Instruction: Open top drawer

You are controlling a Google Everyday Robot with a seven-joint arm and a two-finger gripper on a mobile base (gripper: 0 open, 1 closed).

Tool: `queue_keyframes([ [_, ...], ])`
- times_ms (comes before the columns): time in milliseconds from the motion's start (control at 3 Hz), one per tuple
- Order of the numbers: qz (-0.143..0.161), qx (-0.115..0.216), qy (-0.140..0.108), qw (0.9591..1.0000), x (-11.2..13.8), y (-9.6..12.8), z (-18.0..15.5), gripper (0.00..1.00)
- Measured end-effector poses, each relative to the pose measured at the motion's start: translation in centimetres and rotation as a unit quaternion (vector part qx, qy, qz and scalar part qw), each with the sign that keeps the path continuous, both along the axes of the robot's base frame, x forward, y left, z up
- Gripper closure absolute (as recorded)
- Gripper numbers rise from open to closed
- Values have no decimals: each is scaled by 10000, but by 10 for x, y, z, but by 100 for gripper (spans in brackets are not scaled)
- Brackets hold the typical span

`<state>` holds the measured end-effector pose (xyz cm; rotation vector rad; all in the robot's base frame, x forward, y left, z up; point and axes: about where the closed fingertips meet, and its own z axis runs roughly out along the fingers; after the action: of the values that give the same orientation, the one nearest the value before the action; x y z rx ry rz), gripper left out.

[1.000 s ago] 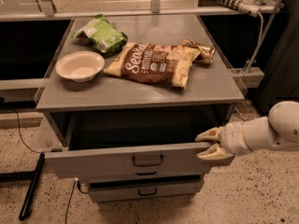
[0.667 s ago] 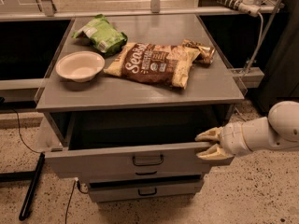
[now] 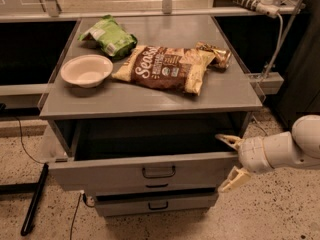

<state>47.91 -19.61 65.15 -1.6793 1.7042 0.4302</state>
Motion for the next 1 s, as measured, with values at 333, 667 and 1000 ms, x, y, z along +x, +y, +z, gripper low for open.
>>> queue_keyframes([
  [333,1,1,0,10000,0,0,7,38],
  [667,129,88,37,9999,-16,5,9,61],
  [1000,137,64,31,9999,-44,-5,6,84],
])
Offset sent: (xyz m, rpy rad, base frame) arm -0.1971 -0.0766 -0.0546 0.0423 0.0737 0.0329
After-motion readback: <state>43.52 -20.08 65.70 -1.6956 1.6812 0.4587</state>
